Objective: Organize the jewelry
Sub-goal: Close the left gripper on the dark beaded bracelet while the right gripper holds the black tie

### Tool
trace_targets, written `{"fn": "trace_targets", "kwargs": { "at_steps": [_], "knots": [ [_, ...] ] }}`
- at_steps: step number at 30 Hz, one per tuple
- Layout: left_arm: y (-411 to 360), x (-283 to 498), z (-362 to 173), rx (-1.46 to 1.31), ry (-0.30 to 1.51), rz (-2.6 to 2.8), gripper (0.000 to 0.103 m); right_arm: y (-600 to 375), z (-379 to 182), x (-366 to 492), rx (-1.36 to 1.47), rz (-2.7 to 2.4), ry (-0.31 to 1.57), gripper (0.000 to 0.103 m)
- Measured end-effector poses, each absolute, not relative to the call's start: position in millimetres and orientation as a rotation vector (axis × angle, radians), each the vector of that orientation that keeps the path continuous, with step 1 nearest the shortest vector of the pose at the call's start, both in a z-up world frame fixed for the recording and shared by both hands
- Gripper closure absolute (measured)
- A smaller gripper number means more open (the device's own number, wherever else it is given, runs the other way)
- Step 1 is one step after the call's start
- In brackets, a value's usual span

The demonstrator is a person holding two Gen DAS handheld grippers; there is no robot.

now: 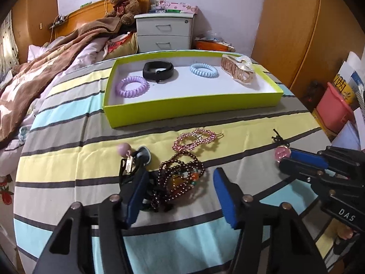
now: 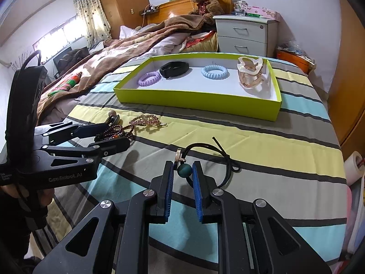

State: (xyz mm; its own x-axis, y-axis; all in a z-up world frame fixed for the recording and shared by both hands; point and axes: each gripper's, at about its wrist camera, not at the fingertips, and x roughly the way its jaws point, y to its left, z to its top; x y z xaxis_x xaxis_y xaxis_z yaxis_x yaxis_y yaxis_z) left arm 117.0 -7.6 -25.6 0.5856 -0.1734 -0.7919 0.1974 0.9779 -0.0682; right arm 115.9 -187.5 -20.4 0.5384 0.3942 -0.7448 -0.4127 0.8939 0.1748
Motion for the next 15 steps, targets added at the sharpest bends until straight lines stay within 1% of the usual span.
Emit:
{"fn": "trace_targets", "kwargs": {
  "at_steps": [1,3,8,10,11,13,15],
  "knots": [
    [-7.4,117.6,-25.5,0.027,0.922,-0.217,0.053,-187.7,-20.5,116.0,-0.021,0.479,0.88,0.086],
    [-6.9,119.2,-25.7,0.028,0.929,-0.216,0.061,-187.9,-20.8,115.5,-0.021,0.48,0.879,0.086],
    [-12.1,118.0,-27.1,0.061,0.932,-0.224,0.068,-187.8,-20.7,116.0,-0.022,0.479,0.878,0.086],
    [-12.6,118.3,-27.1,0.064,0.937,-0.229,0.074,-187.8,-20.9,116.1,-0.021,0.478,0.879,0.086],
    [-12.2,118.4,-26.8,0.061,0.936,-0.229,0.075,-187.8,-20.8,115.8,-0.022,0.479,0.88,0.086],
    [-11.9,117.8,-26.1,0.061,0.935,-0.231,0.08,-187.6,-20.4,115.7,-0.023,0.478,0.88,0.086],
    [-10.6,117.6,-25.0,0.052,0.932,-0.232,0.083,-187.9,-20.4,115.8,-0.022,0.477,0.88,0.086]
  ]
}}
